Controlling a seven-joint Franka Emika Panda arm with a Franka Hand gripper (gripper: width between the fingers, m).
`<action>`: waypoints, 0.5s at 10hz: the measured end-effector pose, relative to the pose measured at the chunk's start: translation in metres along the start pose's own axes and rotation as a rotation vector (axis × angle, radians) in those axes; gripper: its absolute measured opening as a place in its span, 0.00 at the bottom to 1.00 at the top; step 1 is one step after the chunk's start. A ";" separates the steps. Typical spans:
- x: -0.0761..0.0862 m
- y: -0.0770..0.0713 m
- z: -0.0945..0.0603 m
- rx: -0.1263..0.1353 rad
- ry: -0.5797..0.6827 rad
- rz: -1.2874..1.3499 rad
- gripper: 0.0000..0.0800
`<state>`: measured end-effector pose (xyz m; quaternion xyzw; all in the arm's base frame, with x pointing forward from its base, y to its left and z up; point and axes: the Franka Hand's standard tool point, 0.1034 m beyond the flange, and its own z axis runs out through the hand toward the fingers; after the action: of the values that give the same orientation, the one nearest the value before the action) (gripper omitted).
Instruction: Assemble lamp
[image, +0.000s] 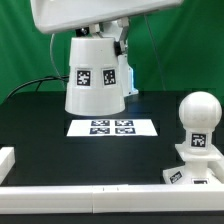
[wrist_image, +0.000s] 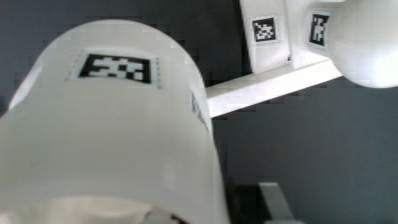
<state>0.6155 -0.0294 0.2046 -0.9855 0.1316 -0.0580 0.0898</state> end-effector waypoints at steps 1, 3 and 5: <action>-0.002 -0.006 0.000 0.008 -0.001 0.036 0.05; -0.013 -0.046 -0.006 0.059 0.001 0.075 0.05; -0.021 -0.091 -0.009 0.085 0.017 0.135 0.05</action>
Offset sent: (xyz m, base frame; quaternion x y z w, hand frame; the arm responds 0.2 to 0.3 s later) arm -0.0061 0.0735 0.0253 0.0654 0.0219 0.0654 0.9955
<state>0.6169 0.0609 0.2286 -0.9692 0.1958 -0.0658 0.1343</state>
